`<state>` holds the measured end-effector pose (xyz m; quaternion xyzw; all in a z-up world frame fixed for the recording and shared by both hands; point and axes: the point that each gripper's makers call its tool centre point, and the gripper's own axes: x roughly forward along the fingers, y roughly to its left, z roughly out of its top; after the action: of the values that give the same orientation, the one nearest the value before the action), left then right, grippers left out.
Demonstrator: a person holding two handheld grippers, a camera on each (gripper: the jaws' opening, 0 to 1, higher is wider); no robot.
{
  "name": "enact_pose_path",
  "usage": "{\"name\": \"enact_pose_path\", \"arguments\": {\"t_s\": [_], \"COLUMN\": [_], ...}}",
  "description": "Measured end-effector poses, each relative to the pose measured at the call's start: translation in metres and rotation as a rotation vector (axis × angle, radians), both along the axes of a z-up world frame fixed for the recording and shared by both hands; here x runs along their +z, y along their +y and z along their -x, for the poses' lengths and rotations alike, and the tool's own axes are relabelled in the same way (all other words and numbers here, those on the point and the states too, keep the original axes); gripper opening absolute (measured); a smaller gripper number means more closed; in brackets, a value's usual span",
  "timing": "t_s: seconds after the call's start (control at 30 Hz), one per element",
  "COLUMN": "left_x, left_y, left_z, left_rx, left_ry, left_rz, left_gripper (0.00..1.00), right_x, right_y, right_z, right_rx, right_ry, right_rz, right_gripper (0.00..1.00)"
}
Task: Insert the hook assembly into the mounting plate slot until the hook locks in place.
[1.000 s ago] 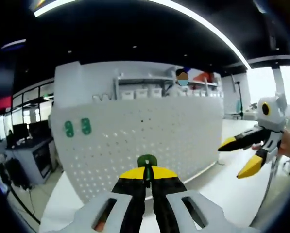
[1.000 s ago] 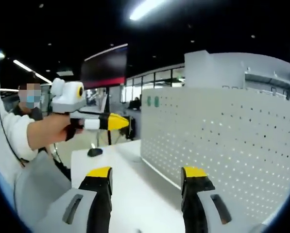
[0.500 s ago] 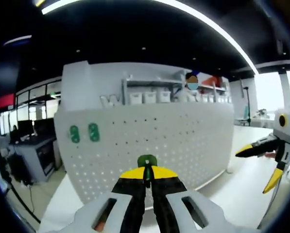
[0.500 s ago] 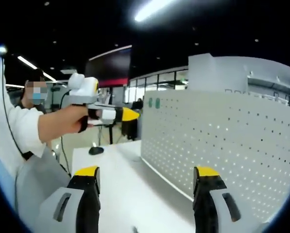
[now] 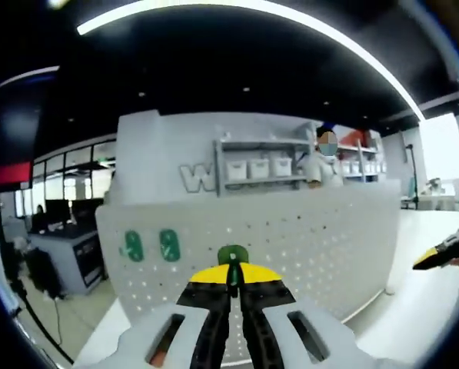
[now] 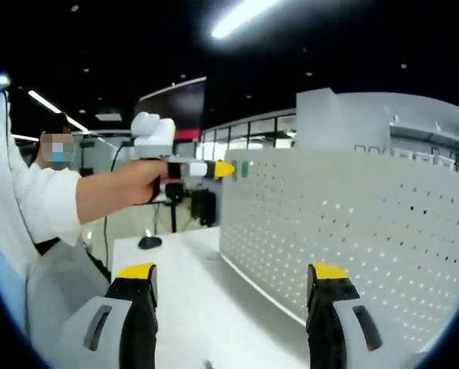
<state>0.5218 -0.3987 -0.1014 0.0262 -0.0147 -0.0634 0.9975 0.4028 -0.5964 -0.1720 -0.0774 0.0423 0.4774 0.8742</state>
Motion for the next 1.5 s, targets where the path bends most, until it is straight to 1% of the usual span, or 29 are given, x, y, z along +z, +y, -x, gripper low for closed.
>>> {"name": "enact_pose_path", "arguments": {"t_s": [0.2, 0.3, 0.43, 0.53, 0.67, 0.83, 1.07, 1.3, 1.5], "left_x": [0.002, 0.007, 0.014, 0.017, 0.013, 0.009, 0.006, 0.007, 0.006], "left_y": [0.001, 0.003, 0.006, 0.011, 0.014, 0.013, 0.013, 0.016, 0.015], "left_z": [-0.012, -0.019, -0.028, -0.035, -0.042, -0.052, -0.056, -0.059, -0.062], "left_rx": [0.021, 0.035, 0.057, 0.069, 0.079, 0.08, 0.092, 0.105, 0.103], "left_ry": [-0.009, -0.024, -0.042, -0.049, -0.041, -0.039, -0.042, -0.048, -0.047], "left_rz": [0.002, 0.004, -0.028, -0.023, -0.026, -0.035, -0.042, -0.05, -0.046], "left_gripper": [0.03, 0.03, 0.03, 0.03, 0.03, 0.03, 0.03, 0.03, 0.03], "right_x": [0.0, 0.0, 0.0, 0.0, -0.002, -0.005, -0.003, -0.005, -0.005], "right_y": [-0.003, -0.004, -0.006, -0.007, -0.005, -0.001, -0.005, -0.003, -0.005], "right_z": [-0.003, -0.004, -0.005, -0.007, -0.009, -0.009, -0.015, -0.015, -0.016], "right_rx": [-0.001, 0.0, 0.003, 0.003, 0.001, 0.009, 0.0, 0.001, -0.001], "right_ry": [0.003, 0.005, 0.006, 0.007, 0.015, 0.019, 0.014, 0.023, 0.021], "right_rz": [-0.003, -0.007, -0.002, -0.001, -0.003, -0.006, -0.019, -0.015, -0.014], "right_gripper": [0.81, 0.81, 0.81, 0.81, 0.8, 0.8, 0.8, 0.79, 0.79]}}
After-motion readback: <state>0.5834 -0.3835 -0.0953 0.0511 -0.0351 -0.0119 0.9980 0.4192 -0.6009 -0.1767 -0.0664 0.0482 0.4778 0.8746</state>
